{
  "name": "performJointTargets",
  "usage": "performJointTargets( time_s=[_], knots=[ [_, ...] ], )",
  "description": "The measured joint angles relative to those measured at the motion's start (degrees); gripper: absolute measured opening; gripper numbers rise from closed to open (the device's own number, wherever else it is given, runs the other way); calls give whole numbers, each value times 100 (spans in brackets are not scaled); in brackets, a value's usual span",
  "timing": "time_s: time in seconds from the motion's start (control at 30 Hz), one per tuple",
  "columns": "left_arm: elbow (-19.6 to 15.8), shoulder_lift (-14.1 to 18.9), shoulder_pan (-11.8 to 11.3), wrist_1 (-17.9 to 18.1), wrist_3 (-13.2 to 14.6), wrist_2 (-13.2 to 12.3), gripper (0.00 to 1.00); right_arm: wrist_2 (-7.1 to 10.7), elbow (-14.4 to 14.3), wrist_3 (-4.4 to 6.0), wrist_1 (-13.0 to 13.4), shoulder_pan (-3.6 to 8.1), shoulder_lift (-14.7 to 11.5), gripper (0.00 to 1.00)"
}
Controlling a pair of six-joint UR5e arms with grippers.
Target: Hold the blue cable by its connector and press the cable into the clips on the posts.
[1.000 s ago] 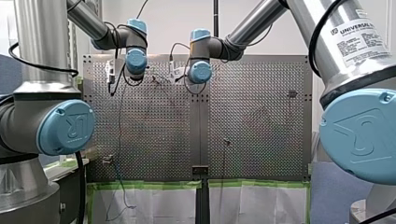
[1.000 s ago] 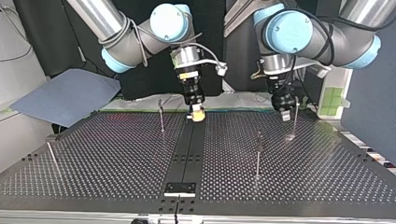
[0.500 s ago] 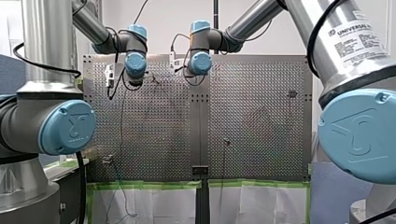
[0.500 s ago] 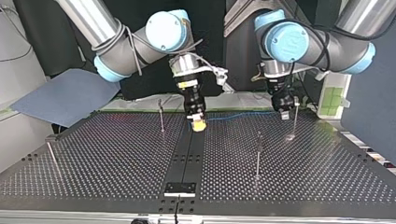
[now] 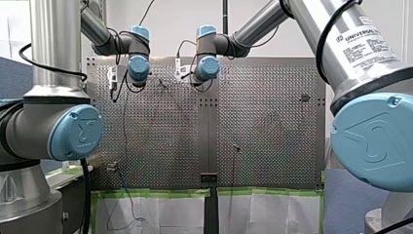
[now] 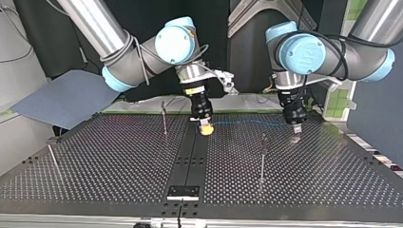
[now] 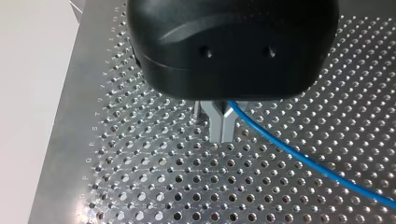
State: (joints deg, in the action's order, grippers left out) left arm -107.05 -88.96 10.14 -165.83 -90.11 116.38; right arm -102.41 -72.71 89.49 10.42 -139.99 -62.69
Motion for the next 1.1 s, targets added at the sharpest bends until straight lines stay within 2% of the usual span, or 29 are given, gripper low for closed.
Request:
performJointTargets(
  time_s=[0.2, 0.4, 0.53, 0.9, 1.1],
  knots=[
    [202, -134, 27, -80, -33, 2, 0, 3, 120, 27, -29, 29, 5, 0],
    [410, -195, 19, -139, -66, 22, 0, 4, 175, 34, -33, 116, 15, 0],
    [509, -355, 17, -240, -71, 75, 0, 6, 207, 38, -33, 174, 38, 0],
    [674, -587, -6, -235, -117, 28, 0, 133, 504, 60, -81, 263, 373, 0],
    [808, -702, -14, -231, -138, -26, 0, 179, 576, 69, -76, 296, 431, 0]
  ],
)
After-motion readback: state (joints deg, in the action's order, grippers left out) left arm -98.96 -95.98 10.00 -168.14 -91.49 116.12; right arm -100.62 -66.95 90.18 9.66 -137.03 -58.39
